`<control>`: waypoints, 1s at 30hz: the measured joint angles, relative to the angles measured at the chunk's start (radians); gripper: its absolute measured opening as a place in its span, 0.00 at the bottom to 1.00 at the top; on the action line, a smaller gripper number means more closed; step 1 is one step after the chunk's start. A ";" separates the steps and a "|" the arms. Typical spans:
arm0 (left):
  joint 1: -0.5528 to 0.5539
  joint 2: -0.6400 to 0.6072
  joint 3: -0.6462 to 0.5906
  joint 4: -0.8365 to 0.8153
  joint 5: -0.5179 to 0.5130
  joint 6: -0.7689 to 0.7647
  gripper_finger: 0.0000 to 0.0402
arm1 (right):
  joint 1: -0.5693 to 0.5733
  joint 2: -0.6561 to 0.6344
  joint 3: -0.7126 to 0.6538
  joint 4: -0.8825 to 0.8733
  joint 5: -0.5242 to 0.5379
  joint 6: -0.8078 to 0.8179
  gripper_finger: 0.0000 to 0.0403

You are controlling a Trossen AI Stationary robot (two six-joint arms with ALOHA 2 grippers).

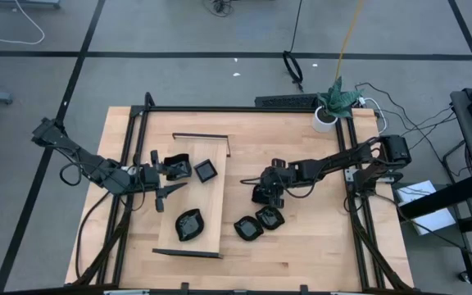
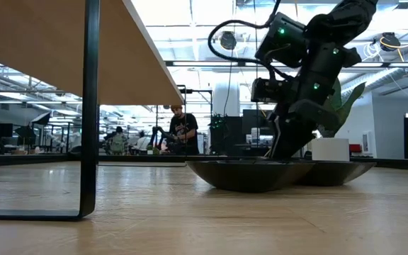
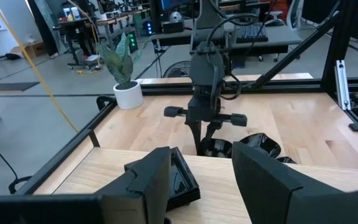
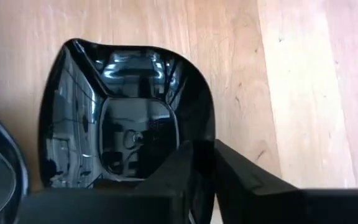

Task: Pick & Place Mini shaped plates
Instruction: Stack the leaf shaped plate on top of the leaf shaped plate on the shelf

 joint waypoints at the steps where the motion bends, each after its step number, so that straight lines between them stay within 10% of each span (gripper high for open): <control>1: 0.000 0.000 0.000 0.000 0.002 0.000 0.44 | 0.000 -0.006 0.000 -0.001 0.000 -0.005 0.08; 10: 0.000 0.000 0.000 0.000 0.001 -0.001 0.44 | 0.004 -0.122 -0.001 0.003 0.062 -0.049 0.00; 17: 0.000 0.000 0.000 0.006 -0.002 0.000 0.44 | 0.059 -0.283 -0.001 0.087 0.386 -0.106 0.00; 22: 0.008 0.001 0.000 0.078 -0.003 0.001 0.44 | 0.131 -0.335 -0.122 0.621 0.658 -0.309 0.00; 30: 0.073 0.174 0.000 0.429 0.078 0.104 0.44 | 0.177 -0.235 -0.424 1.679 0.630 -0.693 0.00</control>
